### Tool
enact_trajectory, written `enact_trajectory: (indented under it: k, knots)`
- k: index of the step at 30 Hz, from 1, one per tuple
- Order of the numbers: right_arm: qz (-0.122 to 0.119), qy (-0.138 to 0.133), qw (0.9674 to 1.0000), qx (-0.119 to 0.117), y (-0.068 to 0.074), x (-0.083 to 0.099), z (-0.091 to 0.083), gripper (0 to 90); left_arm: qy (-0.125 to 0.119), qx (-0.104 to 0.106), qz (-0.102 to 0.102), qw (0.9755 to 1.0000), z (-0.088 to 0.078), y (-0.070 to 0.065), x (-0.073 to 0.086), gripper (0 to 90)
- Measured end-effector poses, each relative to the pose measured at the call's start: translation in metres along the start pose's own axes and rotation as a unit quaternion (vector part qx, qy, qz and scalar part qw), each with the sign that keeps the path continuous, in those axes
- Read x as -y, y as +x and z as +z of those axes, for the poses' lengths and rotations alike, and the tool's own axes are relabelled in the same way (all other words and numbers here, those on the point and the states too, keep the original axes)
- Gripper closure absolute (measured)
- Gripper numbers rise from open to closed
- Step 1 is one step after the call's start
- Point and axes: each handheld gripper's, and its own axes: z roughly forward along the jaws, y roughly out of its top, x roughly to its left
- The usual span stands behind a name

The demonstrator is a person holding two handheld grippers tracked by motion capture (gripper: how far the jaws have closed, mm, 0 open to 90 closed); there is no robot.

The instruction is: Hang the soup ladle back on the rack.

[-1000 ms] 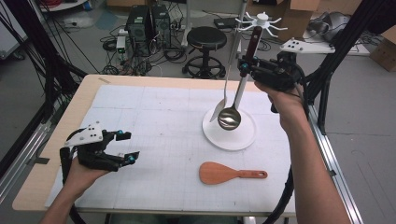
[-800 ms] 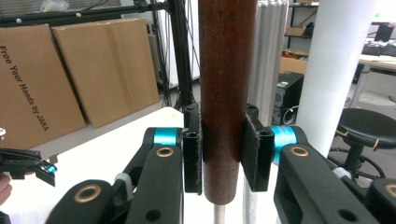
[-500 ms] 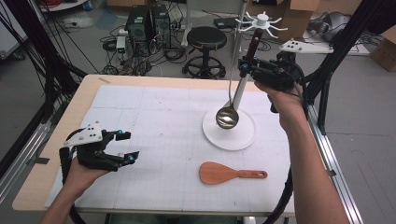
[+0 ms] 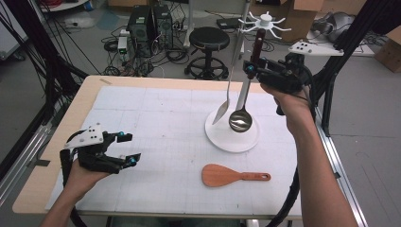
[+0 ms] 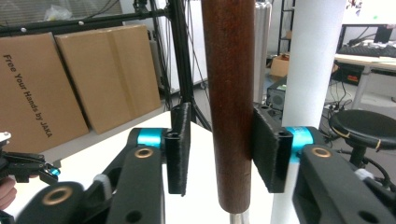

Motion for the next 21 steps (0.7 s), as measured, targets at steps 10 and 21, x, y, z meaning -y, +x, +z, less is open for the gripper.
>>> enact_trajectory:
  k: [10,21]
  knots:
    - [-0.002,-0.005,1.0000,-0.002,-0.006,0.004,-0.008,36.7,0.000,0.001,-0.001,1.0000,0.000,0.001,0.000,23.8]
    - [0.005,-0.007,0.9998,-0.020,-0.011,0.006,-0.019,36.7,-0.001,-0.001,-0.003,1.0000,-0.002,0.003,0.001,23.8]
